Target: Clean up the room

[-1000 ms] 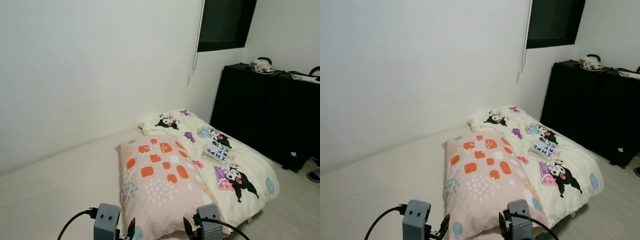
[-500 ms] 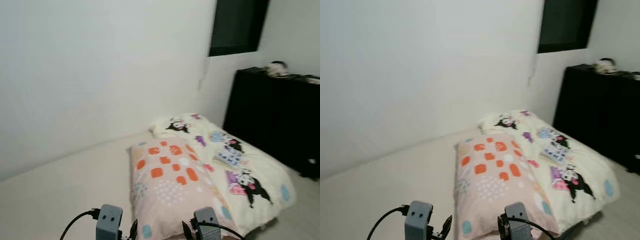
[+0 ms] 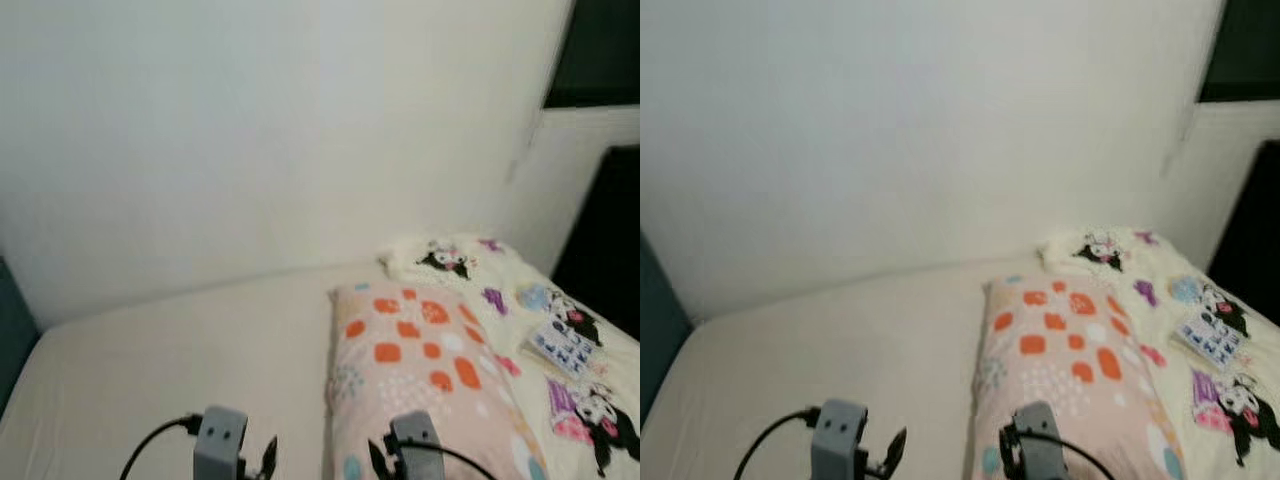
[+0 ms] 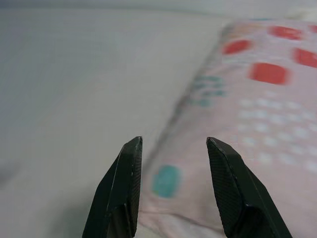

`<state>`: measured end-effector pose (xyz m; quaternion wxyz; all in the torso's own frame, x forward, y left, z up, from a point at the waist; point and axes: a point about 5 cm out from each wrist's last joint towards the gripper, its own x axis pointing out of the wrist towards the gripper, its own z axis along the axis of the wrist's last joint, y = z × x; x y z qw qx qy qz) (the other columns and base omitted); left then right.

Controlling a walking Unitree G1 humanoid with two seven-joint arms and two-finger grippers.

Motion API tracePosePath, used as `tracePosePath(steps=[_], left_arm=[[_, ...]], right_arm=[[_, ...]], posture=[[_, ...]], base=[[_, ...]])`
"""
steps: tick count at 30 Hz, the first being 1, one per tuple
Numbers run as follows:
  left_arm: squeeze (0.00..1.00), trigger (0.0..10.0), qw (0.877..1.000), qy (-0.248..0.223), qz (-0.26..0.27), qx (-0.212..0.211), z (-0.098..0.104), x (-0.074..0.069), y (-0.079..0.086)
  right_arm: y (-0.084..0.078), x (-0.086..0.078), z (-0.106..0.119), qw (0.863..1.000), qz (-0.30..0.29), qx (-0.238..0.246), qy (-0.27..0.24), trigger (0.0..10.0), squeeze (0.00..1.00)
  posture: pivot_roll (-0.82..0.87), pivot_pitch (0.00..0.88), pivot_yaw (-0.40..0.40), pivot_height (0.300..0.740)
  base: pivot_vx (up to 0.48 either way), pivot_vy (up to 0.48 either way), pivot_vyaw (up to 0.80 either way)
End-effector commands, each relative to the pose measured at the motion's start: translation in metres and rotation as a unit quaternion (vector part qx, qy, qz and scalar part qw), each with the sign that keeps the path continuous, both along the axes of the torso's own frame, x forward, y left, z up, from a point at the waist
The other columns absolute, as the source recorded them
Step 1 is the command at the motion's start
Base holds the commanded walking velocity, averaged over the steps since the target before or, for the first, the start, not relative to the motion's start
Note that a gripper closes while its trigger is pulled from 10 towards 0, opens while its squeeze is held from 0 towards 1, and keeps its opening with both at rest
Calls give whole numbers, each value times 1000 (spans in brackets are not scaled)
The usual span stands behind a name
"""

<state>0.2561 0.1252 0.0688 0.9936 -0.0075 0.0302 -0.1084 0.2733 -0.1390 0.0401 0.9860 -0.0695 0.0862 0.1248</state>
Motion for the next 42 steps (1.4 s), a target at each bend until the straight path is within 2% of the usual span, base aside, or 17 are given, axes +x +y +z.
tracePosePath(steps=[1, 22, 24, 32, 42], left_arm=[[0, 10000, 1000, 13, -8, 2, -4, -3, -1], [0, 10000, 998, 33, -52, 0, -8, -8, -11], [0, 10000, 999, 37, -39, 7, -9, -6, -8], [0, 10000, 999, 45, -10, 27, -12, -3, 0], [0, 10000, 998, 53, -2, 29, -15, -2, 2]], right_arm=[[-1, -3, -5, 1000, -4, 3, 12, 10000, 0], [-1, -4, -5, 1000, -5, 2, 9, 10000, 0], [-4, -2, -3, 999, -26, 20, 9, 10000, 0], [-6, -1, -2, 999, -26, 19, 6, 10000, 0], [-7, -3, -3, 999, -26, 21, 6, 10000, 0]], posture=[[14, 105, -39, 740], [15, 105, -35, 740], [14, 106, -35, 740], [12, 104, -35, 740], [6, 91, -33, 740]], base=[[0, 0, 800], [0, 0, 788], [0, 0, 0], [0, 0, 0], [0, -347, 0]])
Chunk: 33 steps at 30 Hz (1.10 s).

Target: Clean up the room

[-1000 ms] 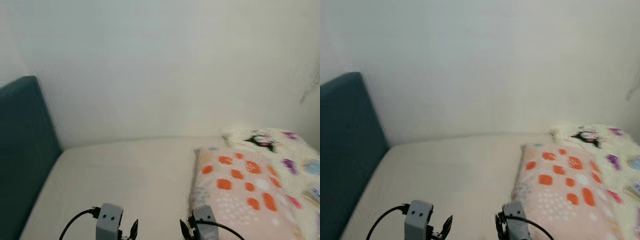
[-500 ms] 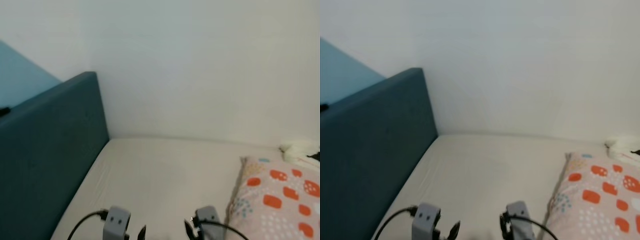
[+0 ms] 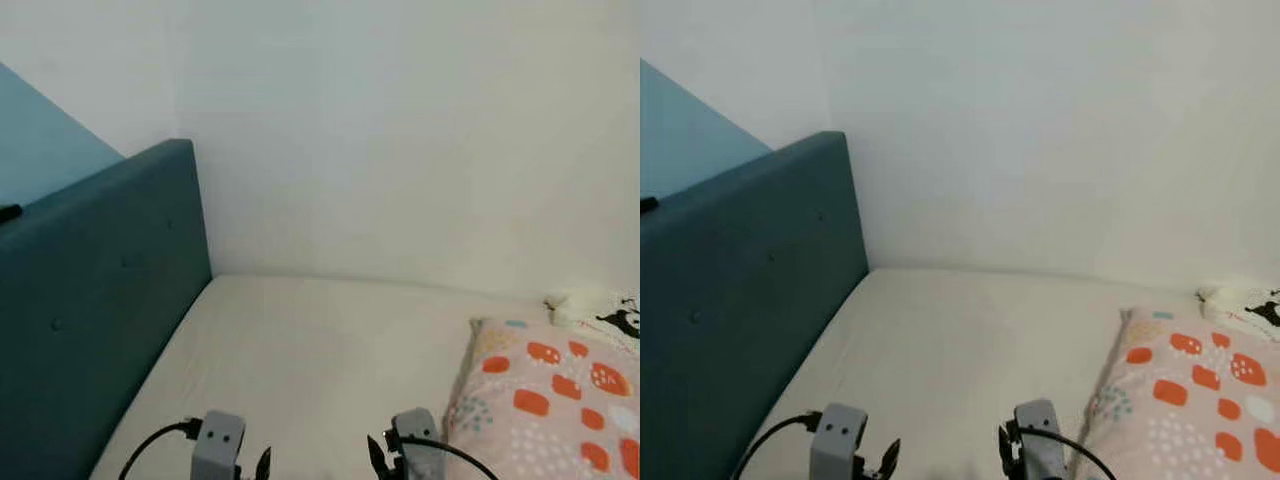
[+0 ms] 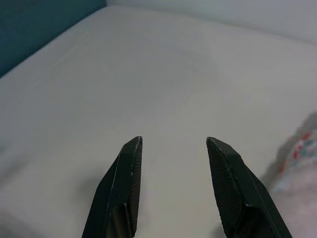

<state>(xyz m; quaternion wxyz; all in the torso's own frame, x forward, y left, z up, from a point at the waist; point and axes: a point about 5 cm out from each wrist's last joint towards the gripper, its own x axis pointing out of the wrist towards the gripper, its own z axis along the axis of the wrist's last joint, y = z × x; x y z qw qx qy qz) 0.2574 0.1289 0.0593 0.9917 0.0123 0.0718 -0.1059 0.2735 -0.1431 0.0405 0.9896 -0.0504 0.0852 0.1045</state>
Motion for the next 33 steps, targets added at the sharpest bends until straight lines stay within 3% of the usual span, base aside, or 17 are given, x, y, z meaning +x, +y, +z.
tracePosePath(steps=[1, 17, 25, 33], left_arm=[[0, 10000, 1000, 14, -3, 4, -5, -3, -1], [0, 10000, 1000, 11, 4, 6, -5, 0, -2], [0, 10000, 1000, 27, 0, 4, -8, 0, -2], [0, 10000, 1000, 16, -6, 6, -6, 2, -4]], right_arm=[[-3, -3, -4, 1000, -4, 3, 6, 10000, 0], [-4, -2, -3, 1000, -4, 3, 5, 10000, 0], [-4, -2, -3, 1000, -3, 3, 6, 10000, 0], [-4, -2, -3, 1000, -3, 3, 6, 10000, 0]], posture=[[6, 91, -33, 740], [3, 83, -36, 740], [3, 87, -37, 740], [4, 88, -37, 740]], base=[[0, -345, 0], [0, -346, 0], [0, 354, 0], [0, 0, 0]])
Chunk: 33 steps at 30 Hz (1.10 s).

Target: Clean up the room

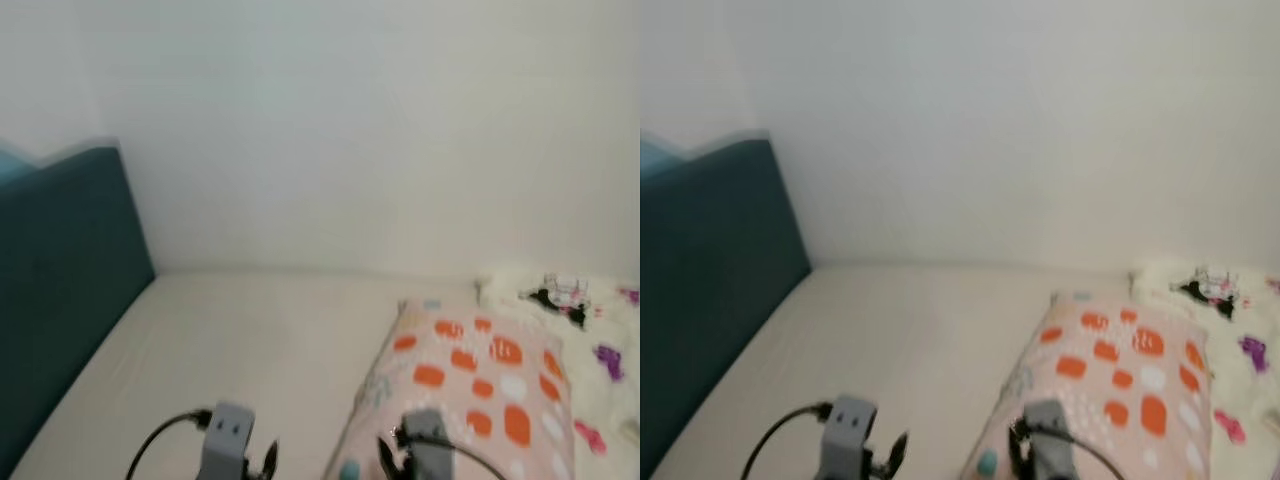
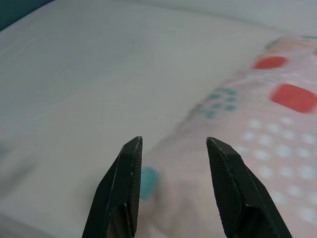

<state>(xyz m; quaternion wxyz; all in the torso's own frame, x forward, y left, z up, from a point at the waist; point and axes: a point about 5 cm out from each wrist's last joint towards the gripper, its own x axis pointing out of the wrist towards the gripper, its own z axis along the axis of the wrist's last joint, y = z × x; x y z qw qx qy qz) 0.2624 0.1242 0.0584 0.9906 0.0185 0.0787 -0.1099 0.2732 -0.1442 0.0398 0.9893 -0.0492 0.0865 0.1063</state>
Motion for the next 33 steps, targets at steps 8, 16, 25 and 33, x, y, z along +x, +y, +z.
tracePosePath(steps=[8, 16, 25, 33], left_arm=[[0, 10000, 1000, -2, -10, -1, -2, -4, -4], [0, 10000, 1000, -2, -15, -5, -2, -4, -5], [0, 10000, 1000, -4, -15, -5, -2, -4, -6], [0, 10000, 1000, -6, -17, -9, 0, -2, -6]], right_arm=[[-4, -2, -2, 1000, -10, 5, 5, 10000, 0], [-6, 0, -1, 1000, -19, 4, 3, 10000, 0], [-8, 0, -1, 1000, -26, 6, 1, 10000, 0], [-8, 2, 1, 1000, -26, 9, -2, 10000, 0]], posture=[[3, 94, -32, 740], [2, 95, -31, 740], [3, 97, -32, 740], [6, 100, -32, 740]], base=[[0, 0, 0], [0, 0, 0], [0, 0, 0], [0, 0, 0]])
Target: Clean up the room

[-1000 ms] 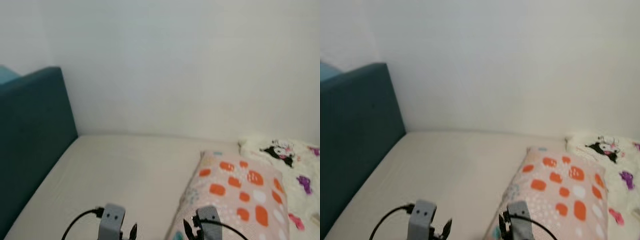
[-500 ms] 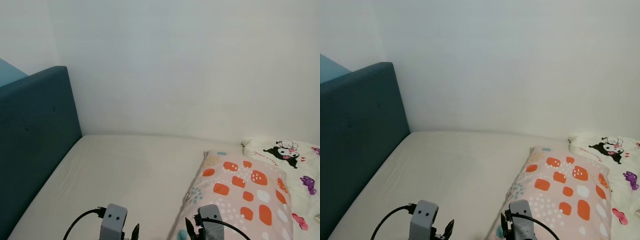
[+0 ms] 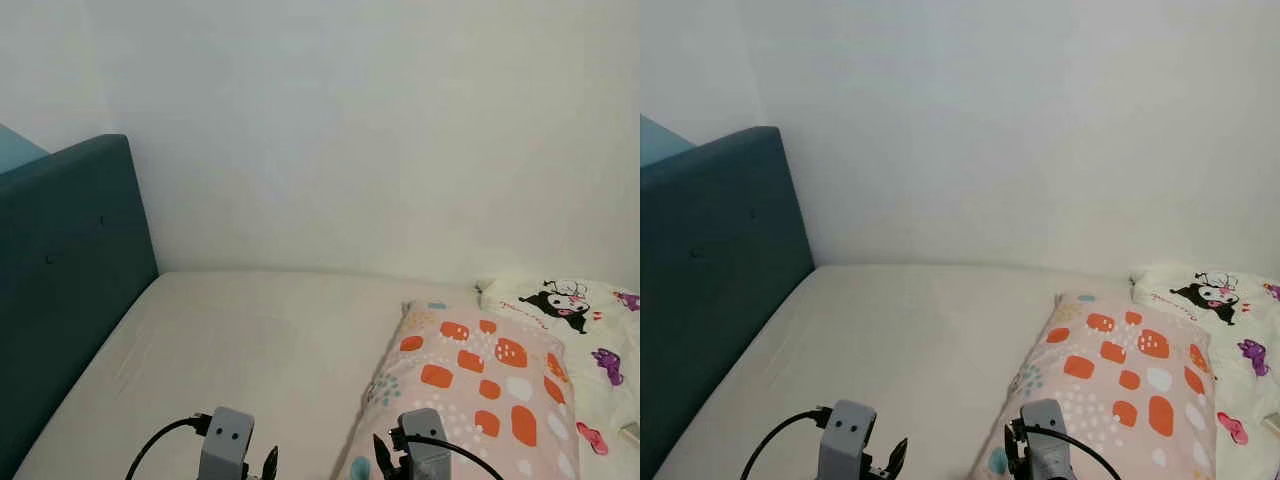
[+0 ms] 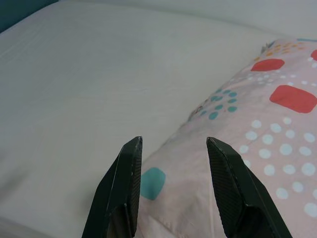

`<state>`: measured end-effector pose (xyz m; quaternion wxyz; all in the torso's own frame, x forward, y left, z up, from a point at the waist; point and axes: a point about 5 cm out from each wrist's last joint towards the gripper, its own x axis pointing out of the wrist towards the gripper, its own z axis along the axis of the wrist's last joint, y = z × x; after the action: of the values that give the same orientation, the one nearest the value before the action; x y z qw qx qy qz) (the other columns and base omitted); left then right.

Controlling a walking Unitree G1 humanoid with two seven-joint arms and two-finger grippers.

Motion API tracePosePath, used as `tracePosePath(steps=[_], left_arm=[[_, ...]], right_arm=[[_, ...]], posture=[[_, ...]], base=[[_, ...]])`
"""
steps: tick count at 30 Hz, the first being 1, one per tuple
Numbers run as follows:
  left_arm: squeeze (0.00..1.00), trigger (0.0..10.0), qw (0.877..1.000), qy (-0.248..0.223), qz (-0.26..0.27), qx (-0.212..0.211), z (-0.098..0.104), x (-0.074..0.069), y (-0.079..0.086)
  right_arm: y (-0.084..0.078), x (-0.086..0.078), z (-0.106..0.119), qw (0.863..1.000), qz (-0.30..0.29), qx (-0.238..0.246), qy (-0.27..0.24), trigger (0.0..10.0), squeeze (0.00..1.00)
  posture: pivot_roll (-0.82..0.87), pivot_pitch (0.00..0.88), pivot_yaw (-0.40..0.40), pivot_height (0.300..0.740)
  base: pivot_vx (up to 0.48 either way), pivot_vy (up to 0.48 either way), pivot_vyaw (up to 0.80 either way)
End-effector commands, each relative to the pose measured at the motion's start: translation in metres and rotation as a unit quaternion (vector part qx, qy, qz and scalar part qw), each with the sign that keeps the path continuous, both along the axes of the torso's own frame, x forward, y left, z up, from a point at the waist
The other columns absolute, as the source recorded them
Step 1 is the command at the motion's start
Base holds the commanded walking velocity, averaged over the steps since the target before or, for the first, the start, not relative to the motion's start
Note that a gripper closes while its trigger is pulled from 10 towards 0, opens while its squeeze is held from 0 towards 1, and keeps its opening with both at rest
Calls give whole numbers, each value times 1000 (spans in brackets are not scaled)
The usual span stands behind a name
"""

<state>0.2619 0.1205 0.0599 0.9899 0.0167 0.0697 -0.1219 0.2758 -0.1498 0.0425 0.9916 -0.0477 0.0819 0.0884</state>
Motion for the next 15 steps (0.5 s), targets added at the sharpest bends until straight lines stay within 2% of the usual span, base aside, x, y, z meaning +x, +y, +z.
tracePosePath(steps=[1, 9, 15], left_arm=[[0, 10000, 1000, 3, -4, -5, -2, -2, -2], [0, 10000, 1000, 0, 2, 15, -2, 0, 0], [0, 10000, 1000, 1, 2, 10, -2, 1, -1]], right_arm=[[-2, -1, -2, 1000, -8, 8, 3, 10000, 0], [-2, -1, -2, 1000, -8, 8, 3, 10000, 0], [-3, -1, -2, 1000, -8, 7, 4, 10000, 0]], posture=[[6, 100, -32, 740], [5, 102, -33, 740], [3, 103, -33, 740]], base=[[0, 0, 0], [0, 0, 0], [0, -480, 0]])
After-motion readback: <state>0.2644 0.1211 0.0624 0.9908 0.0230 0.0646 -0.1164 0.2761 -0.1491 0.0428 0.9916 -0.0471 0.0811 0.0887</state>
